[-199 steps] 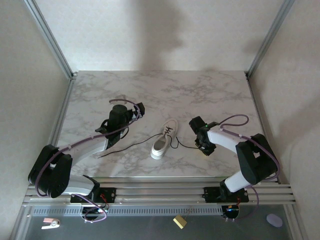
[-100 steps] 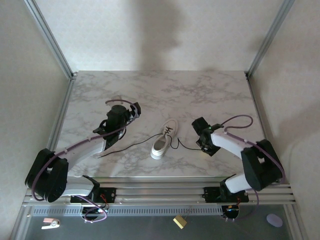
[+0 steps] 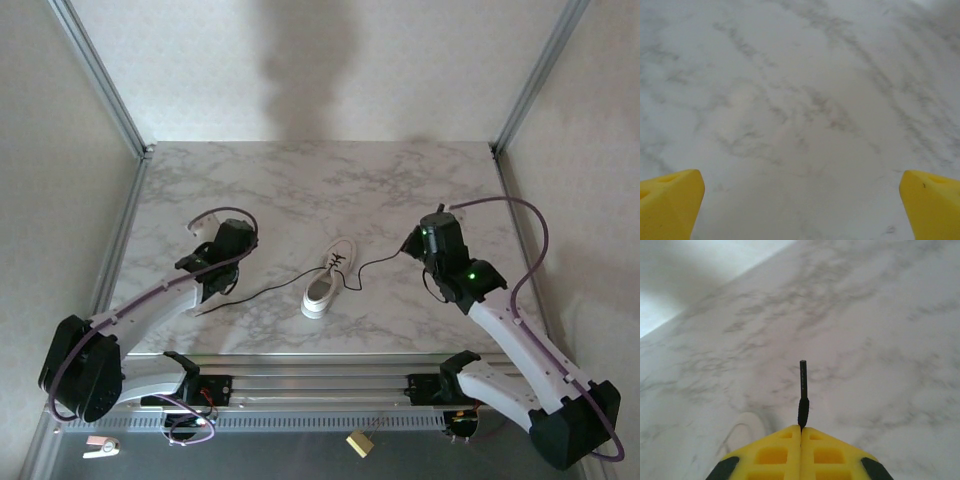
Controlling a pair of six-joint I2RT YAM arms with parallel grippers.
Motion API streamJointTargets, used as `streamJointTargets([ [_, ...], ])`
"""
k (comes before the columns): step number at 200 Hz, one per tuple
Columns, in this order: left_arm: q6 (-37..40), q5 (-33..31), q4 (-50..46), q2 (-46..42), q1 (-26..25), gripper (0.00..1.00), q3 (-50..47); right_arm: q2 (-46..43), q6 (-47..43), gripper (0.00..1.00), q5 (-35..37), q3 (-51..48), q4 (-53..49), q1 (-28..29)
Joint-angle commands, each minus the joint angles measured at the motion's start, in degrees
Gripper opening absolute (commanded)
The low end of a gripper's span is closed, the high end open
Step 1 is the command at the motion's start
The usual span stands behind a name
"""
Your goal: Tie the shoes
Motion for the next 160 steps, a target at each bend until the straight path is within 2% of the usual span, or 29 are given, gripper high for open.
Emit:
streamJointTargets([
  [1, -12.43, -2.4, -18.13, -0.65, -1.29, 0.99, 1.7, 0.74, -11.42, 0.0, -5.93, 2.99, 3.8, 0.1],
  [31, -20.47, 0.08, -22.6, -1.66, -1.55, 0.99, -1.1, 2.81, -13.42, 0.0, -5.52, 3.18, 3.77, 1.23],
  [78, -22.93, 12.51, -19.04, 2.6, -0.63, 0.99, -1.23, 4.98, -12.17, 0.0, -4.51, 3.5, 1.85, 2.64],
  [129, -31.83, 14.04, -18.8, -2.2, -0.15, 0.99, -7.13, 5.55, -10.09, 0.0, -0.94, 3.45, -1.15, 3.12],
  [160, -32.88, 15.2, -20.14, 0.42, 0.38, 0.99, -7.93, 6.02, -8.76, 0.0, 0.8, 2.73, -1.89, 3.16],
])
